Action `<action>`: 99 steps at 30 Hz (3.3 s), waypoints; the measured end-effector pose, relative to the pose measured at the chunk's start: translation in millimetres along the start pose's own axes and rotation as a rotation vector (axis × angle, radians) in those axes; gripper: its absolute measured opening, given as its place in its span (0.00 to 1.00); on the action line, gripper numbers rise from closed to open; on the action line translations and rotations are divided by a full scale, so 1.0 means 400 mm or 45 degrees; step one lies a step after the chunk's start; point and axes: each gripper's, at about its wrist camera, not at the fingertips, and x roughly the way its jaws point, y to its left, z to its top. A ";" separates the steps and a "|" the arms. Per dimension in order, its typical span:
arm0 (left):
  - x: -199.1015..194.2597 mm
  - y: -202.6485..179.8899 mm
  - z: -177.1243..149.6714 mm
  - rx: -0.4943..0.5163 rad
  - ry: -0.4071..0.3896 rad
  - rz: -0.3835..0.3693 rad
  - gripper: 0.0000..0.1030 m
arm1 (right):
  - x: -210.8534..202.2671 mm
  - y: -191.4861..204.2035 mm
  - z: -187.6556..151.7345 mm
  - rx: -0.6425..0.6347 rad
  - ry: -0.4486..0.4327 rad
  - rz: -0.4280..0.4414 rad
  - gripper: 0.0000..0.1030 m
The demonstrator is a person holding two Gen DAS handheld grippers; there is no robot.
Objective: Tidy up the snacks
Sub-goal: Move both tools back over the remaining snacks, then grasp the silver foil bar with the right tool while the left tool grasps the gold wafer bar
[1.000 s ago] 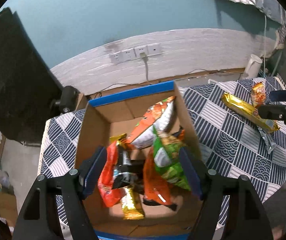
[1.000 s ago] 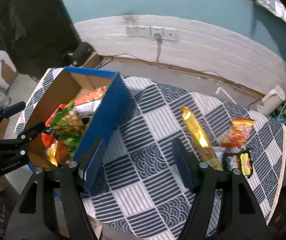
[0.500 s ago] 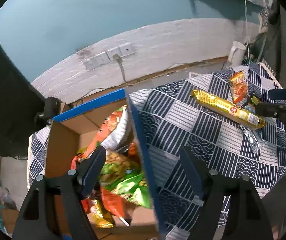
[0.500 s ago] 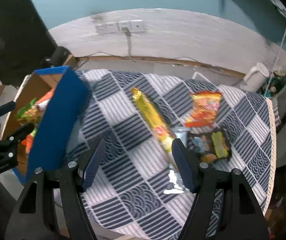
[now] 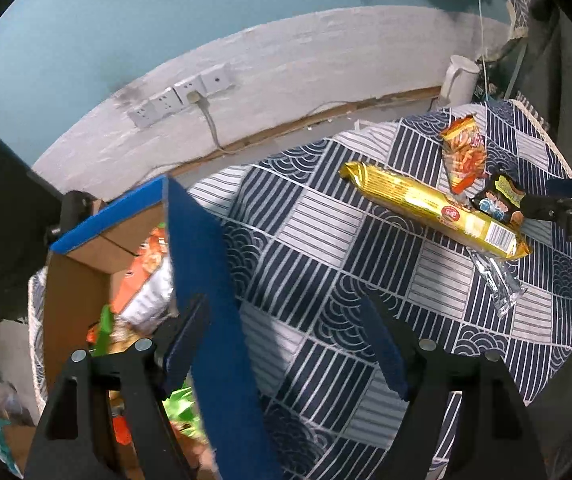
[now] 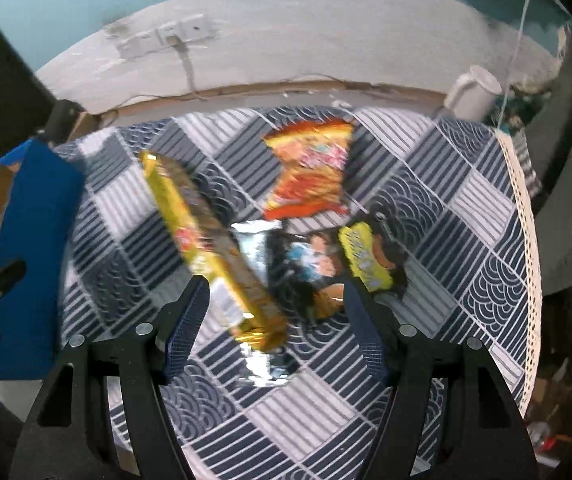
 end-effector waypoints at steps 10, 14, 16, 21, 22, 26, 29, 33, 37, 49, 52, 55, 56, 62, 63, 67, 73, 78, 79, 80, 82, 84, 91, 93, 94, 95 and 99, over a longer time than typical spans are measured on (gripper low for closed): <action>0.107 -0.029 0.013 -0.007 0.124 -0.032 0.76 | 0.096 -0.067 -0.012 0.037 0.087 -0.068 0.68; 0.129 -0.031 0.008 -0.009 0.158 -0.042 0.76 | 0.122 -0.048 -0.035 0.003 0.125 -0.071 0.68; 0.135 -0.033 0.008 -0.012 0.168 -0.048 0.76 | 0.129 -0.027 -0.048 -0.024 0.141 -0.058 0.68; 0.137 -0.035 0.006 -0.018 0.184 -0.064 0.76 | 0.144 0.048 -0.081 -0.101 0.186 0.013 0.68; 0.138 -0.033 0.007 -0.019 0.186 -0.065 0.76 | 0.149 0.064 -0.087 -0.117 0.197 0.029 0.68; 0.137 -0.028 0.000 -0.028 0.196 -0.069 0.77 | 0.152 0.101 -0.095 -0.158 0.185 0.028 0.68; 0.136 -0.030 -0.008 -0.033 0.202 -0.069 0.77 | 0.149 0.081 -0.082 -0.110 0.160 0.018 0.68; 0.146 -0.039 -0.015 -0.037 0.223 -0.083 0.78 | 0.154 0.031 -0.063 0.004 0.139 0.078 0.68; 0.167 -0.043 -0.019 -0.066 0.275 -0.113 0.78 | 0.176 0.019 -0.059 -0.002 0.140 0.080 0.53; 0.161 -0.033 -0.025 -0.084 0.277 -0.113 0.78 | 0.204 0.137 -0.137 -0.194 0.197 0.046 0.27; 0.154 -0.034 -0.028 -0.087 0.275 -0.122 0.78 | 0.200 0.182 -0.160 -0.227 0.204 0.105 0.27; 0.150 -0.032 -0.030 -0.087 0.274 -0.121 0.78 | 0.195 0.215 -0.179 -0.236 0.218 0.178 0.26; 0.149 -0.033 -0.030 -0.090 0.274 -0.123 0.78 | 0.193 0.221 -0.183 -0.238 0.215 0.179 0.26; 0.153 -0.039 -0.019 -0.154 0.281 -0.175 0.79 | 0.160 0.139 -0.198 -0.180 0.193 0.146 0.26; 0.156 -0.044 -0.014 -0.174 0.282 -0.193 0.79 | 0.156 0.116 -0.196 -0.161 0.187 0.140 0.26; 0.170 -0.063 0.010 -0.252 0.286 -0.247 0.81 | 0.132 0.049 -0.187 -0.130 0.154 0.099 0.26; 0.198 -0.101 0.040 -0.314 0.275 -0.242 0.84 | 0.097 -0.033 -0.179 -0.112 0.094 0.055 0.26; 0.231 -0.144 0.058 -0.282 0.286 -0.211 0.84 | 0.056 -0.093 -0.153 -0.086 0.051 0.030 0.26; 0.237 -0.153 0.060 -0.272 0.291 -0.202 0.84 | 0.056 -0.097 -0.149 -0.080 0.046 0.026 0.26; 0.244 -0.161 0.061 -0.262 0.296 -0.193 0.84 | 0.049 -0.112 -0.150 -0.075 0.041 0.023 0.26; 0.259 -0.176 0.065 -0.243 0.309 -0.179 0.84 | 0.031 -0.143 -0.144 -0.060 0.034 0.021 0.26; 0.275 -0.192 0.070 -0.227 0.319 -0.170 0.84 | 0.031 -0.156 -0.141 -0.046 0.030 0.020 0.26; 0.297 -0.194 0.065 -0.184 0.314 -0.149 0.58 | 0.034 -0.173 -0.129 -0.020 0.013 0.009 0.26; 0.292 -0.188 0.065 -0.182 0.295 -0.170 0.42 | 0.028 -0.184 -0.129 -0.013 0.009 0.007 0.26; 0.291 -0.186 0.065 -0.189 0.299 -0.199 0.37 | 0.041 -0.172 -0.121 -0.011 0.008 0.006 0.26; 0.288 -0.181 0.063 -0.190 0.302 -0.200 0.36 | 0.038 -0.176 -0.120 -0.010 0.005 0.007 0.26; 0.269 -0.178 0.047 -0.138 0.277 -0.203 0.30 | 0.031 -0.168 -0.111 -0.008 -0.006 0.001 0.26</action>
